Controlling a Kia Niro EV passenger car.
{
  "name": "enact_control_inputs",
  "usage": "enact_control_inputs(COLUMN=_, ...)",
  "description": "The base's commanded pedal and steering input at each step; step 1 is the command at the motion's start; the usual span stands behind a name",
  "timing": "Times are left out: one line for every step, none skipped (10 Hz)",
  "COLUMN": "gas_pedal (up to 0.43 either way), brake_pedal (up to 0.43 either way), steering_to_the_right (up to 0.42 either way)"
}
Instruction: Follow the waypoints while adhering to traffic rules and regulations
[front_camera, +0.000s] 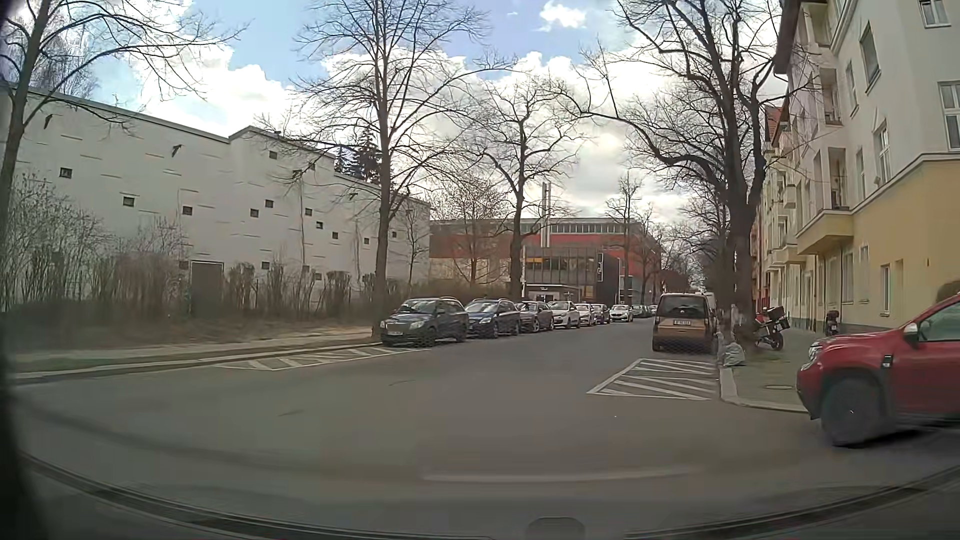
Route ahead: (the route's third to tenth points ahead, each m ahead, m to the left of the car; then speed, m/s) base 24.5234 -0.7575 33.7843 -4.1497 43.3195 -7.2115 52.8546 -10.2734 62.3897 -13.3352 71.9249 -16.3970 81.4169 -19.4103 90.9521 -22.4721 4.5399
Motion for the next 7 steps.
enact_control_inputs(gas_pedal=0.059, brake_pedal=0.03, steering_to_the_right=0.072)
enact_control_inputs(gas_pedal=0.059, brake_pedal=0.03, steering_to_the_right=0.071)
enact_control_inputs(gas_pedal=0.059, brake_pedal=0.03, steering_to_the_right=0.069)
enact_control_inputs(gas_pedal=0.059, brake_pedal=0.03, steering_to_the_right=0.067)
enact_control_inputs(gas_pedal=0.059, brake_pedal=0.03, steering_to_the_right=0.064)
enact_control_inputs(gas_pedal=0.067, brake_pedal=0.03, steering_to_the_right=0.061)
enact_control_inputs(gas_pedal=0.067, brake_pedal=0.03, steering_to_the_right=0.059)
